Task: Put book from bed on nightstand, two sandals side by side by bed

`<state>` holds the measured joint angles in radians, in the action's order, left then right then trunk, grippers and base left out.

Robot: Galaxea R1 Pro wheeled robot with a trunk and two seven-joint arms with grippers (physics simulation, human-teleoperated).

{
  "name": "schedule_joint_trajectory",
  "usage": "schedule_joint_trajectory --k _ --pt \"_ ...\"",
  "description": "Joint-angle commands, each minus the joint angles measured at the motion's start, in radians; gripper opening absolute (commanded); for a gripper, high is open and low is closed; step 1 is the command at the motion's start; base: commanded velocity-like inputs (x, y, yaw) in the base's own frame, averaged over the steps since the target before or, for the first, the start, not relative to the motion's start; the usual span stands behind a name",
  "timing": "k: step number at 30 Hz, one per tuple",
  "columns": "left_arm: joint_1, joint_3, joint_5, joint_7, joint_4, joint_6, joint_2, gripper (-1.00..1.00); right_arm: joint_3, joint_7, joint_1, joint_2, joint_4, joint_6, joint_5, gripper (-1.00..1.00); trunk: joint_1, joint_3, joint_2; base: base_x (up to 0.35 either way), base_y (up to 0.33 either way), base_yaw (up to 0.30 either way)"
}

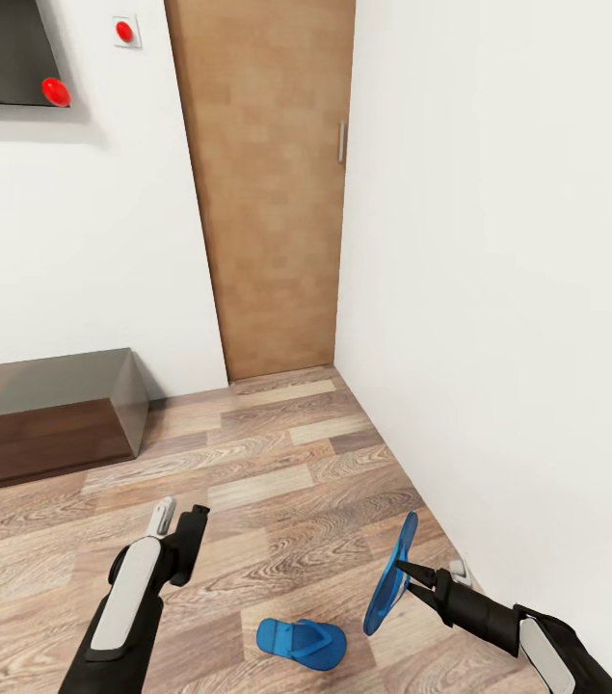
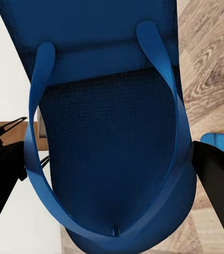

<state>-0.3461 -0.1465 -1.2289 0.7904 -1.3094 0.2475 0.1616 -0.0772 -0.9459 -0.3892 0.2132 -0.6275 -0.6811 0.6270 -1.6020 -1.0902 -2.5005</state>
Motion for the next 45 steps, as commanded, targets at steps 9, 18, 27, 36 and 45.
schedule_joint_trajectory --k 9,18,27,36,45 --pt "0.002 0.026 -0.003 0.004 -0.001 0.007 0.001 1.00 -0.001 -0.001 -0.001 0.000 0.000 -0.006 0.003 -1.00 0.000 -0.001 0.000 0.000 0.000 0.000" --pt "0.002 0.026 -0.003 0.004 -0.002 0.007 0.000 1.00 -0.001 -0.001 0.000 0.000 0.000 -0.006 0.003 -1.00 0.000 -0.001 0.000 0.000 0.000 0.000" --pt "0.002 0.025 -0.003 0.004 -0.002 0.007 -0.001 1.00 -0.001 -0.001 0.000 0.000 0.000 -0.006 0.003 -1.00 -0.002 -0.016 -0.001 0.000 0.000 0.000" --pt "0.003 0.029 -0.004 0.004 0.003 0.007 0.001 1.00 -0.001 -0.001 0.000 -0.002 0.000 -0.006 0.003 -1.00 -0.006 -0.051 -0.003 0.000 0.000 0.000" --pt "0.004 0.066 -0.004 0.001 0.035 0.007 0.001 1.00 -0.001 -0.001 0.000 -0.002 0.000 -0.006 0.003 -1.00 -0.010 -0.086 -0.006 0.000 0.000 0.000"
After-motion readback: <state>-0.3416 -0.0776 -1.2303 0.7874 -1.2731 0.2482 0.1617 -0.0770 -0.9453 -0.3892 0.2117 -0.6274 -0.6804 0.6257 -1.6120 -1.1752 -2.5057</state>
